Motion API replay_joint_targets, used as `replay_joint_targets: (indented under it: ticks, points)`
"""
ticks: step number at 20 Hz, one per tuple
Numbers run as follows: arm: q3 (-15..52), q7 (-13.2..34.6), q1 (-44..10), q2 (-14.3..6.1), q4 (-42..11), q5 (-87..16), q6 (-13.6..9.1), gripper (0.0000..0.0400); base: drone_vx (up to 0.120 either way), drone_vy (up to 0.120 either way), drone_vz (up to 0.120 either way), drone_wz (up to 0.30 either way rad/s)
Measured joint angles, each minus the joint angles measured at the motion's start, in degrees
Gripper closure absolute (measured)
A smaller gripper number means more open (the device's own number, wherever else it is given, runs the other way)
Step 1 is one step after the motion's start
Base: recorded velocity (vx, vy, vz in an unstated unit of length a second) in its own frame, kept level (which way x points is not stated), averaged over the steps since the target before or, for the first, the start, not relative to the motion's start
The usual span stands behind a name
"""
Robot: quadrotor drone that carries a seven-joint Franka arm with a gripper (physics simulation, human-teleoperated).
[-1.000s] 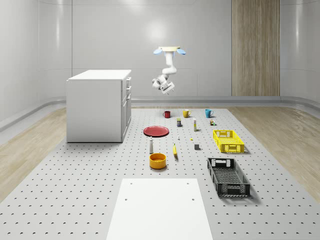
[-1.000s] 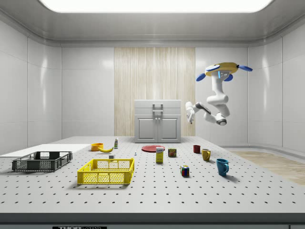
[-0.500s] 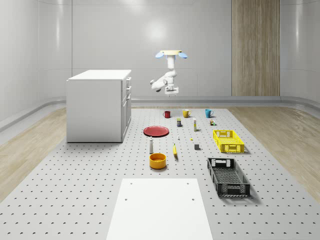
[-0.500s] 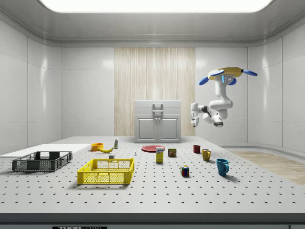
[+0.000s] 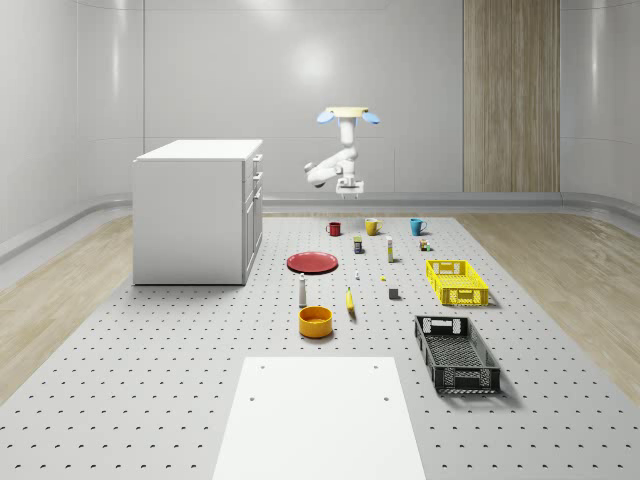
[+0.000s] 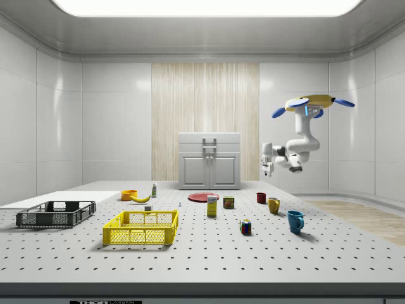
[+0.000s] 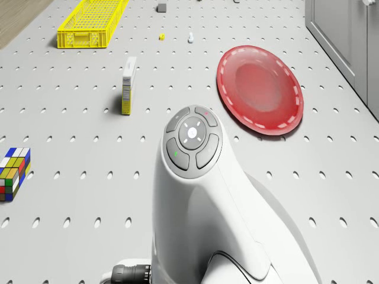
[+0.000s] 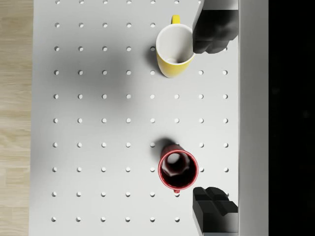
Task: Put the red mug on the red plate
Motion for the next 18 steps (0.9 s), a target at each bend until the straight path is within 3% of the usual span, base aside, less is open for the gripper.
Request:
replay_joint_targets:
  ticks: [9,13,18]
  points:
    - [1.16,1.28,-1.49,-2.82,0.17,1.30,2.14,0.0000,-0.009,-0.111,-0.120,0.000]
    - [1.57,1.71,-1.95,-4.00,0.25,1.91,3.17,0.0000,0.000,0.000,-0.120,0.000]
    - [2.02,2.18,-2.46,-5.42,0.36,2.65,4.44,0.0000,0.064,0.000,-0.120,0.000]
